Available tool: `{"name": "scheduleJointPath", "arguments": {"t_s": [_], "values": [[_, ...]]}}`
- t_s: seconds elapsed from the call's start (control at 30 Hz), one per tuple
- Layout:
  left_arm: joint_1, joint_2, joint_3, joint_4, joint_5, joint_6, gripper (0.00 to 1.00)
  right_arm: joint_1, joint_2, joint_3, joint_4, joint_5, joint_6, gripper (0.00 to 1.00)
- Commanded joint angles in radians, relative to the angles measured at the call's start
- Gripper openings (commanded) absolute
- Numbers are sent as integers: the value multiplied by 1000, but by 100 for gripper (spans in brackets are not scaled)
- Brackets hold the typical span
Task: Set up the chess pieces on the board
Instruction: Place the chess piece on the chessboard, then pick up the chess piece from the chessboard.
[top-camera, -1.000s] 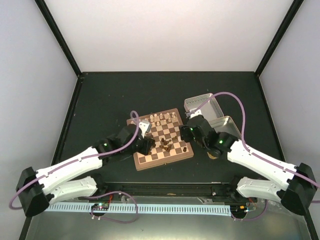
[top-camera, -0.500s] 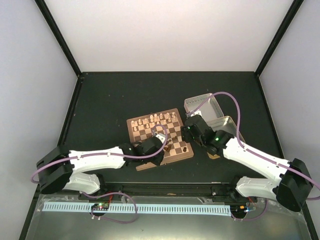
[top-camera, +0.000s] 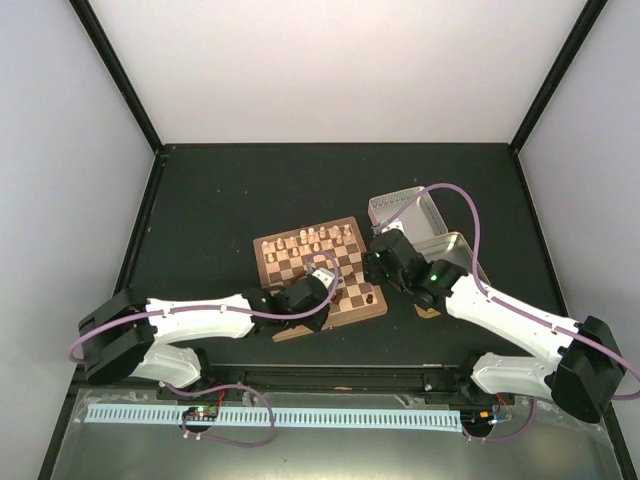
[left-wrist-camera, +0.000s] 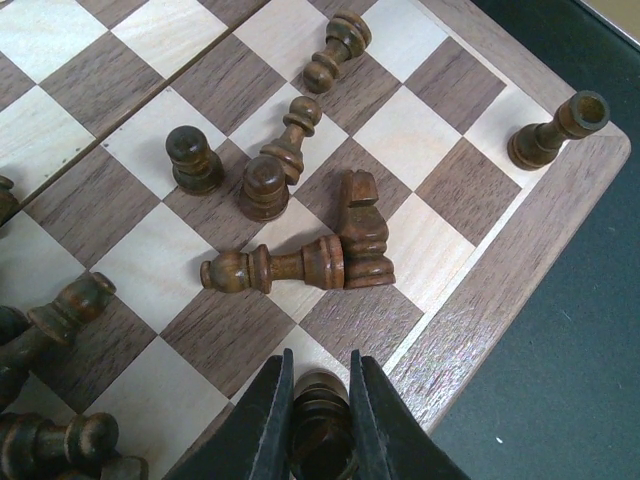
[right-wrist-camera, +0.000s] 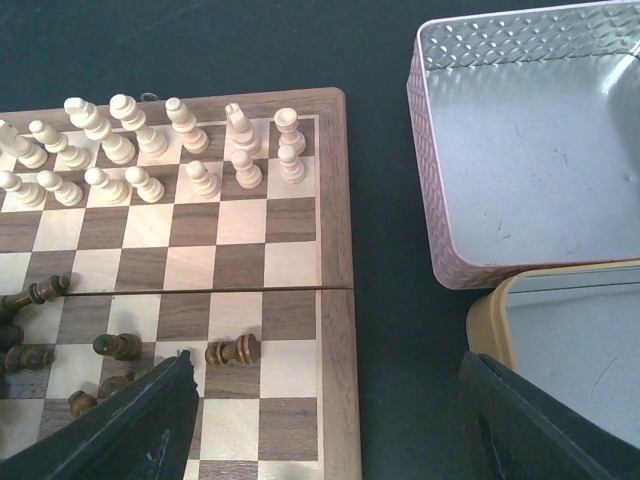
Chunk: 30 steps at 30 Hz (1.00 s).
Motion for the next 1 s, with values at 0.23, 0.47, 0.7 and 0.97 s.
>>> {"name": "scheduleJointPath", "arguments": {"t_s": [0.23, 0.47, 0.7, 0.97], "values": [[-4, -82, 48, -58, -44, 12, 55, -18, -51, 16, -2, -39, 19, 71], [53, -207, 89, -117, -78, -76, 71, -31, -50, 32, -18, -168, 6, 71], [210, -383, 51, -150, -45, -238, 77, -33, 48, 99, -96, -301, -35, 68], [371, -541, -60, -95, 91, -303, 77, -35, 250, 213, -215, -299, -39, 57]]}}
